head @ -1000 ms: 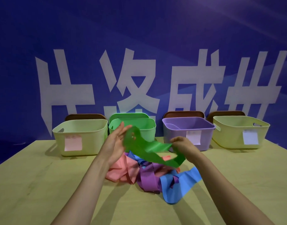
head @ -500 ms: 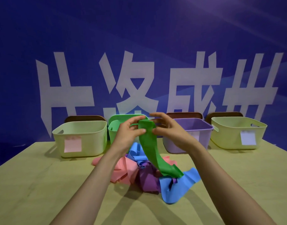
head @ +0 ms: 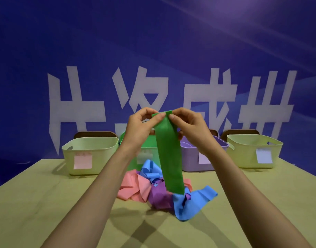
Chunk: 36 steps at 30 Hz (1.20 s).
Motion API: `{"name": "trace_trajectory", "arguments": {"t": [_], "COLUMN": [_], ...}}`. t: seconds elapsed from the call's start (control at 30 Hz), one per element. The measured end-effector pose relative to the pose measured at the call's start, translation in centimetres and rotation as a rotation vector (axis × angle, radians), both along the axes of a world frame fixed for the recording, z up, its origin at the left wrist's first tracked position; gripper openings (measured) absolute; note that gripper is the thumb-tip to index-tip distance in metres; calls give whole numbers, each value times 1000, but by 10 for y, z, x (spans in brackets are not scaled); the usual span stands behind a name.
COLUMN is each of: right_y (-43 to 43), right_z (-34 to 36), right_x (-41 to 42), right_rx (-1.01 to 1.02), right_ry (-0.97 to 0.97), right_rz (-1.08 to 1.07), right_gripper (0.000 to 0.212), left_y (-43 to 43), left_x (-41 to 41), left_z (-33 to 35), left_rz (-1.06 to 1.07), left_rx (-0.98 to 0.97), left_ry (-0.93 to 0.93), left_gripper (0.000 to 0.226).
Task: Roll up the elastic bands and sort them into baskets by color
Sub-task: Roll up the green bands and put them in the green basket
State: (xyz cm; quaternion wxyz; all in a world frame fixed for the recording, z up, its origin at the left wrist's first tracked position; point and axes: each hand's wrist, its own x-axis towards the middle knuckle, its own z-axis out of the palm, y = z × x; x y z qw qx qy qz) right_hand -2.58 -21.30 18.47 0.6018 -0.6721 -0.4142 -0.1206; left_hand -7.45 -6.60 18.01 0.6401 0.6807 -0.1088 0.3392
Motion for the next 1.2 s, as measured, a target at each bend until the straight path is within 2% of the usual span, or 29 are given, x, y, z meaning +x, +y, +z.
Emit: {"name": "trace_trajectory", "arguments": {"t": [0.3,0.53,0.77,0.9,1.03,1.2], "right_y": [-11,-4,-22,-28,-23,-6], "right_z": [1,-34,-29,-26,-27,-66], "right_x": [-20,-6,-43,-64,-61,-20], "right_rx": [26,-89,-161,-47,15,-102], "right_ry": [196,224,228,298,335,430], "right_rz": [174,97,235,328,316,259], "right_gripper": [22,6,12,8,7,23], "left_y": [-4,6,10,2,1,19], "left_x": [-22,-20,-62,-84,-81,-41], "left_z": [0,-32,-26,-24,-23,-61], "left_rz": [-116,-143,-194,-292,-294,-214], "left_rx": [-140,-140,-31,-80,-103,-115], "left_ry": [85,263,271,272,266,368], "left_gripper": [12,2,10,15,15,14]}}
